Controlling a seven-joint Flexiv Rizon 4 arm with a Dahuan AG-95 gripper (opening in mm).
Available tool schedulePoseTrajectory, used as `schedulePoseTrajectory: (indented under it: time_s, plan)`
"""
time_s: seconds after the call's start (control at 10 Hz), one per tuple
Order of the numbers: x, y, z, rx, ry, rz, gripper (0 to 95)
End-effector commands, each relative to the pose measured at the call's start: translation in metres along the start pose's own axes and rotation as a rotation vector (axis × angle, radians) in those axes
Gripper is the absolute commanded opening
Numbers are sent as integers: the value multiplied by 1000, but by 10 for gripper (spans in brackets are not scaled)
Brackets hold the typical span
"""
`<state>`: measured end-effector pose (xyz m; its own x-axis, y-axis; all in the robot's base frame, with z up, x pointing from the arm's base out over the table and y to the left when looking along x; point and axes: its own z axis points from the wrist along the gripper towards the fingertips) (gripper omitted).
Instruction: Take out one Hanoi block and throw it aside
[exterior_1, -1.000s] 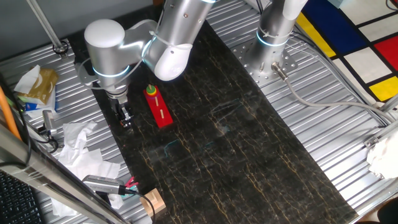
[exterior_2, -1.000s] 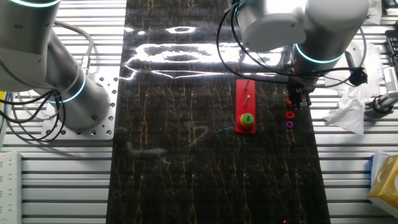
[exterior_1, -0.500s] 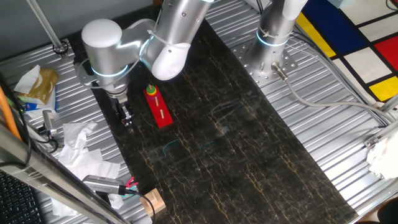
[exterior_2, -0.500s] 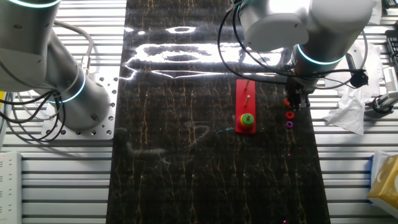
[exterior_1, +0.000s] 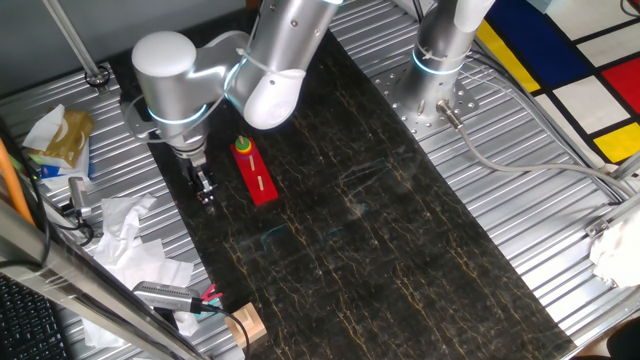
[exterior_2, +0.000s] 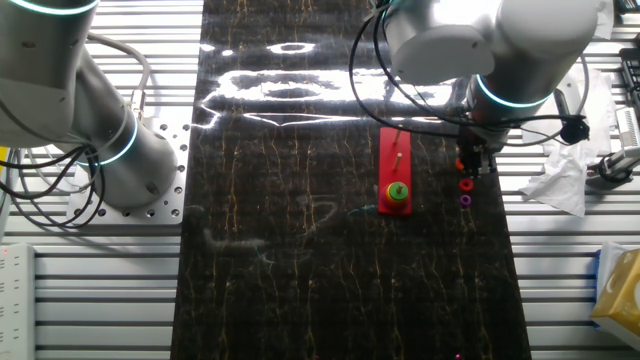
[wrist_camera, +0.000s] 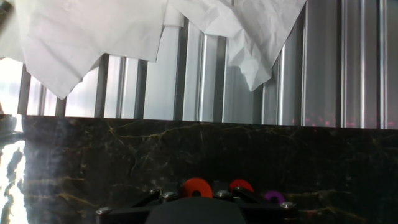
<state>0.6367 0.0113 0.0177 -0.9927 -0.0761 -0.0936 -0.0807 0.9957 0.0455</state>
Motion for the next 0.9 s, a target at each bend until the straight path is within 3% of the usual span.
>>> schedulePoseTrajectory:
  time_s: [0.1,0.9]
  plan:
    - [0,1,1,-1,0,0,0]
    - [4,-1,4,-5,-5,3,0]
